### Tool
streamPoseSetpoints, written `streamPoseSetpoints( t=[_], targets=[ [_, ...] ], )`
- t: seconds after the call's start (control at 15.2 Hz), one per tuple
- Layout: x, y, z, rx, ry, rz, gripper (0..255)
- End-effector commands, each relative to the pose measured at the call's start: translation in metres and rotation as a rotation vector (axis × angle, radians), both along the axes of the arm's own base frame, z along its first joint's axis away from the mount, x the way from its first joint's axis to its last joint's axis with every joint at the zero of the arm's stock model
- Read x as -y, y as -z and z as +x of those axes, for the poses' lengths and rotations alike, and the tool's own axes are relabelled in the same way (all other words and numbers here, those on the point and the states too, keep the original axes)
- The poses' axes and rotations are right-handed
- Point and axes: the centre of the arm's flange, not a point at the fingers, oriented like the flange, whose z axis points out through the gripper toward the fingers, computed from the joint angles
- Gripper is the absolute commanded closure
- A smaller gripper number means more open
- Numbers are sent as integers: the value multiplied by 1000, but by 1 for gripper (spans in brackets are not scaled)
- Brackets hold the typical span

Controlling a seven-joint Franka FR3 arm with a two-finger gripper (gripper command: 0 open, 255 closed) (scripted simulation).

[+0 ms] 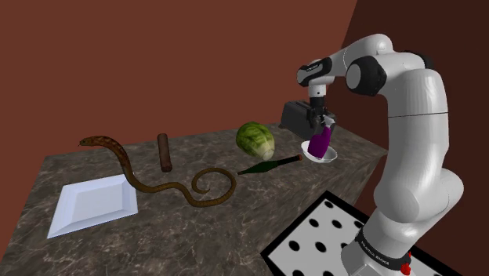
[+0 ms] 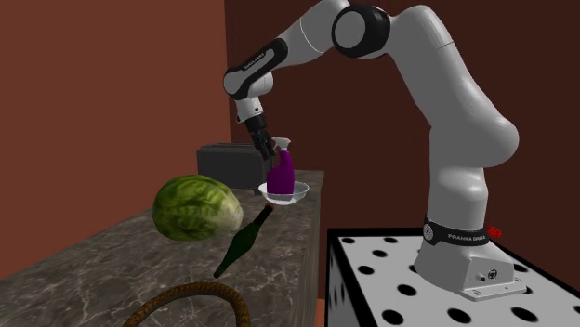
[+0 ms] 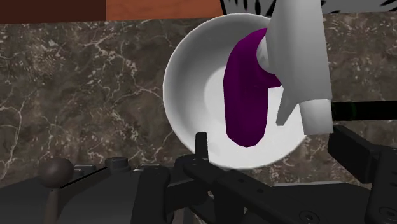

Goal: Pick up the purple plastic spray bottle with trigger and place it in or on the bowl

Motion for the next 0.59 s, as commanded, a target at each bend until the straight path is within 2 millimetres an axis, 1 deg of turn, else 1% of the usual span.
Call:
streamPoseSetpoints(
  t=[0.0,0.07,0.53],
  targets=[
    [1,-23,8,-1,0,0,0],
    [2,-33,12,-1,0,0,0],
    [2,-33,12,-1,0,0,0]
  ],
)
